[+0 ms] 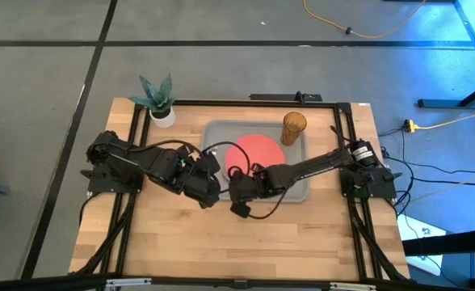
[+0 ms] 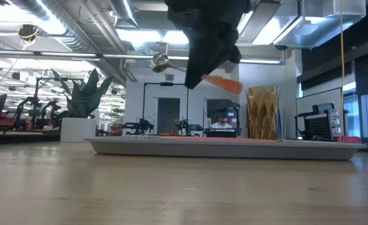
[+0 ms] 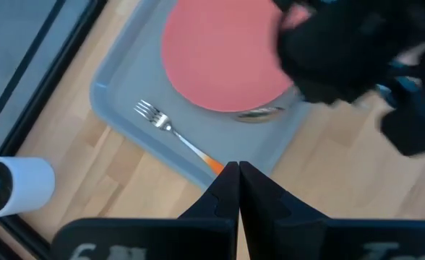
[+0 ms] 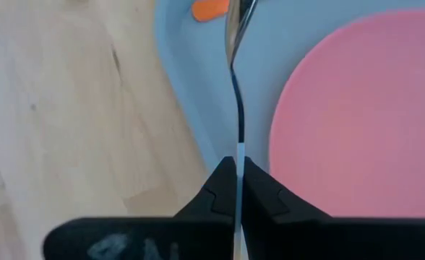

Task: Pick and place plate/cup/fork/spoon on tray
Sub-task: Put the orange spoon on the right side of the orange fork on the gray serving tray

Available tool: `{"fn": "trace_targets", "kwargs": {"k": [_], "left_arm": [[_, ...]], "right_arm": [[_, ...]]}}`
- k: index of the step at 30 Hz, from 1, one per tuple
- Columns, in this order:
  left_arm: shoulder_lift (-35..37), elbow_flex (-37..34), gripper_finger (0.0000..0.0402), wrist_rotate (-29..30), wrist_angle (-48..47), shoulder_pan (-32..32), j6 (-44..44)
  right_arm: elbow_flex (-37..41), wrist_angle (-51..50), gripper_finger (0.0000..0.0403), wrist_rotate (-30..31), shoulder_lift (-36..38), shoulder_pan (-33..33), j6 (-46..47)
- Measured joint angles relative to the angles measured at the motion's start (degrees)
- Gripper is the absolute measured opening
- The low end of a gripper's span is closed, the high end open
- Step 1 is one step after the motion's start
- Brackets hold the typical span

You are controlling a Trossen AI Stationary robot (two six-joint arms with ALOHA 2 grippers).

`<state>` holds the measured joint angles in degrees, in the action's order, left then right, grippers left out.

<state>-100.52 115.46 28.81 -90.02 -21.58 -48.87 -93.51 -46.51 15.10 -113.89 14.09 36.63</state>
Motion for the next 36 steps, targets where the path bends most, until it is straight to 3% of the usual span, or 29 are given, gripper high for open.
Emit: {"fn": "trace_targets", "kwargs": {"k": [8, 13, 17, 20, 24, 32, 36], "left_arm": [[5.0, 0.0, 0.0000, -1.0, 0.0, -2.3, 0.4], [8.8, 0.0, 0.0000, 1.3, 0.0, -2.8, -0.1], [10.1, 0.0, 0.0000, 3.5, 0.0, -3.1, 0.1], [10.9, 0.0, 0.0000, 3.4, 0.0, -3.1, 3.0], [10.8, 0.0, 0.0000, 0.0, 0.0, -3.1, 8.5], [10.8, 0.0, 0.0027, -8.9, 0.0, -0.9, 9.8], [10.6, 0.0, 0.0052, -13.1, 0.0, 0.0, 18.0]], "right_arm": [[-0.1, 3.0, 0.0006, -1.3, -4.7, -2.3, -9.8], [-0.4, 7.2, 0.0005, -1.1, -8.5, -3.1, -10.8], [-4.1, 3.9, 0.0005, -0.8, -11.5, -3.2, -8.6], [-7.5, 0.4, 0.0005, 3.1, -12.4, -2.8, -12.5], [-11.5, -2.8, 0.0004, 9.3, -12.6, -1.1, -19.1], [-17.7, -8.4, 0.0005, 12.3, -12.6, 0.7, -22.0], [-19.6, -9.7, 0.0006, 14.0, -12.5, 1.7, -22.2]]}}
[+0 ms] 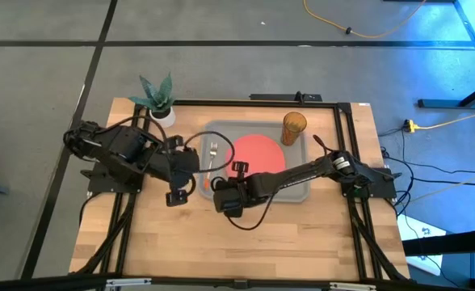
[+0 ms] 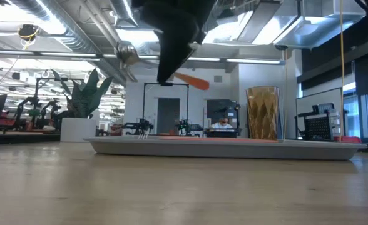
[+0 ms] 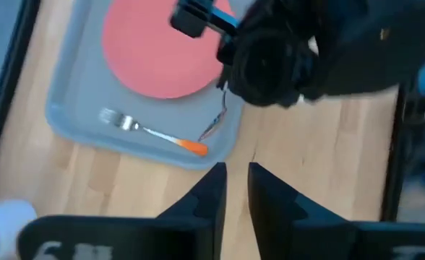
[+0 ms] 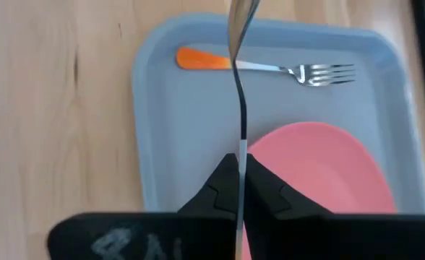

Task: Pick and place plate/cup/fork/spoon on tray
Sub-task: Put the orange spoon on the right side of the orange fork on the gray serving tray

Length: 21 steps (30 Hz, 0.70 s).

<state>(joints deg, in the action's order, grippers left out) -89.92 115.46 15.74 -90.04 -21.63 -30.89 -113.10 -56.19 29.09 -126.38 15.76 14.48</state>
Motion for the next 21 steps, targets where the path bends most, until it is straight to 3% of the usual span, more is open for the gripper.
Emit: {"fn": "trace_targets", "kwargs": {"k": [5, 8, 21], "left_arm": [[-1.6, -0.3, 0.0066, 0.0, 0.1, -0.2, 20.5], [-1.9, -2.2, 0.0065, 0.2, 0.2, -0.3, 28.5], [-2.2, -18.5, 0.0066, -0.7, 12.4, -0.3, 38.2]], "right_arm": [[-1.3, -1.6, 0.0004, 4.3, 0.0, 1.8, -1.6], [-2.0, -2.9, 0.0004, 4.9, 0.0, 2.6, -1.7], [-2.1, -3.5, 0.0004, 7.4, 0.2, 4.9, -3.5]]}}
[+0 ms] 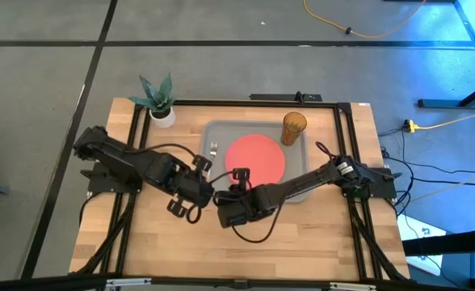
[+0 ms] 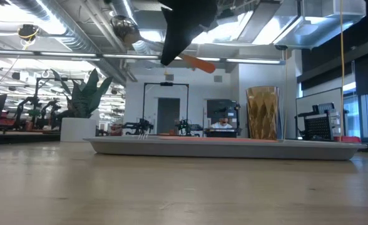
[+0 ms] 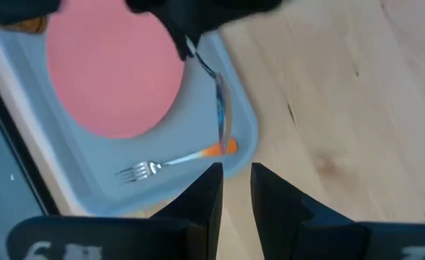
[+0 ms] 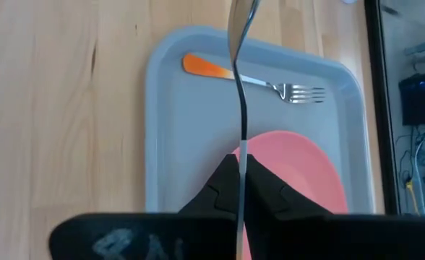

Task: Pick and place plate/cup/fork/spoon on tray
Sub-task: Put the orange spoon on the right side of the orange fork on the gray serving tray

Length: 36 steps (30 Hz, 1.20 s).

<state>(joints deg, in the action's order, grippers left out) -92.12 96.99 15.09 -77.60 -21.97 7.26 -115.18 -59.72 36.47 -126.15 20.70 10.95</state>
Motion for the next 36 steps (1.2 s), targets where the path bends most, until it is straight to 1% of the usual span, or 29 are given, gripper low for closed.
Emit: {"fn": "trace_targets", "kwargs": {"k": [4, 8, 12, 17, 22, 28, 31, 33, 34, 36], "left_arm": [[0.0, -3.3, 0.0066, 0.0, 3.3, -0.2, 1.9], [0.0, -4.8, 0.0066, 0.0, 6.5, -0.2, 3.1], [0.0, -5.6, 0.0066, -0.2, 8.0, -0.2, 3.8], [0.0, -7.0, 0.0066, -2.1, 8.5, 0.0, 3.8], [0.0, -8.9, 0.0066, 0.5, 8.9, -0.1, 2.1], [0.0, -9.8, 0.0066, 0.3, 10.5, 0.2, 1.9], [0.0, -9.8, 0.0051, 0.4, 11.5, 0.4, 1.8], [0.0, -9.8, 0.0029, 0.4, 11.5, 0.7, 1.0], [0.0, -9.8, 0.0016, 0.0, 11.4, 1.0, 0.3], [0.0, -9.8, 0.0008, -1.4, 11.0, 1.6, -0.9]], "right_arm": [[0.0, 0.0, 0.0004, 1.5, 0.0, 0.6, -1.0], [0.0, 0.0, 0.0004, 1.6, 0.0, 0.7, -1.0], [0.0, 0.1, 0.0004, 1.6, 0.0, 0.7, -0.9], [0.1, 0.1, 0.0004, 1.2, 0.0, 0.7, -1.0], [0.1, 0.3, 0.0004, 1.3, 0.0, 0.6, -1.0], [0.1, 0.3, 0.0004, 1.1, 0.0, 0.7, -0.9], [0.1, 0.4, 0.0004, 1.1, 0.0, 0.7, -0.9], [0.1, 0.4, 0.0004, 1.0, 0.0, 0.7, -0.9], [0.1, 0.3, 0.0004, 1.0, 0.0, 0.7, -1.0], [0.1, 0.4, 0.0004, 0.9, 0.0, 0.6, -1.4]]}}
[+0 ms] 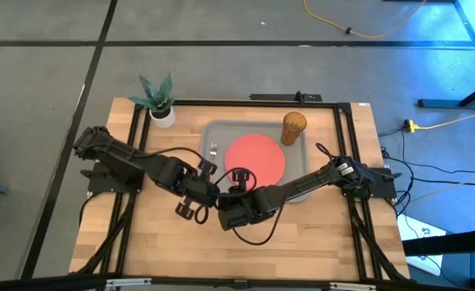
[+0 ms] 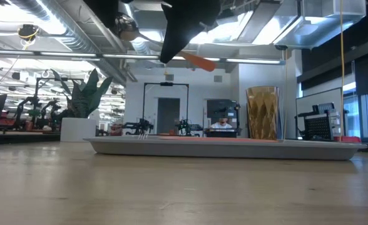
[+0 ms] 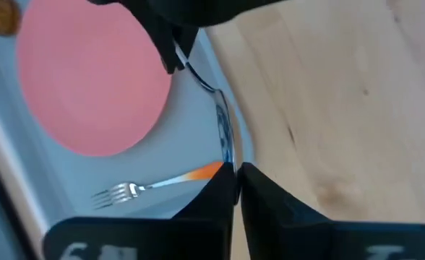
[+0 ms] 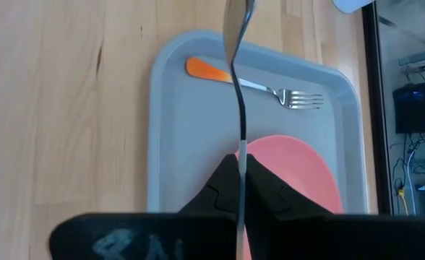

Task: Pick and place plate/cup/fork/spoon on tray
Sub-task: Put the orange spoon on the right side of the orange fork on the gray serving tray

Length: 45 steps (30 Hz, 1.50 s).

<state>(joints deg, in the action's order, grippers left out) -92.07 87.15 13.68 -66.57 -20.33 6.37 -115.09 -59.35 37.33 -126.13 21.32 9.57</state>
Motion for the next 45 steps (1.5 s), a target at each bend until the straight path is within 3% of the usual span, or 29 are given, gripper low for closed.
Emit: {"fn": "trace_targets", "kwargs": {"k": [6, 13, 23, 35, 39, 45], "left_arm": [[0.0, 0.0, 0.0004, -2.8, -0.3, 1.2, -1.3], [0.0, 0.0, 0.0002, -3.1, -1.6, 1.3, -0.3], [0.0, 0.0, 0.0001, -1.7, -7.9, 0.8, 7.3], [0.1, 0.1, 0.0000, -2.3, -8.1, 0.0, 22.6], [0.0, 0.1, 0.0000, -2.3, -6.3, -0.2, 27.7], [-0.5, 0.1, 0.0000, -1.3, -3.6, -0.2, 43.3]], "right_arm": [[0.0, -0.1, 0.0004, -0.7, 0.0, 0.0, 0.0], [0.0, 0.0, 0.0033, -3.7, 0.2, -0.2, 0.7], [-3.6, -2.8, 0.0039, -4.7, 0.4, 0.0, 0.9], [-19.5, -17.8, 0.0041, -4.7, 0.3, 1.2, 3.1], [-18.8, -20.1, 0.0041, -5.1, 3.0, 2.6, 4.3], [-19.0, -24.0, 0.0042, -5.9, 8.0, 4.5, 8.0]]}}
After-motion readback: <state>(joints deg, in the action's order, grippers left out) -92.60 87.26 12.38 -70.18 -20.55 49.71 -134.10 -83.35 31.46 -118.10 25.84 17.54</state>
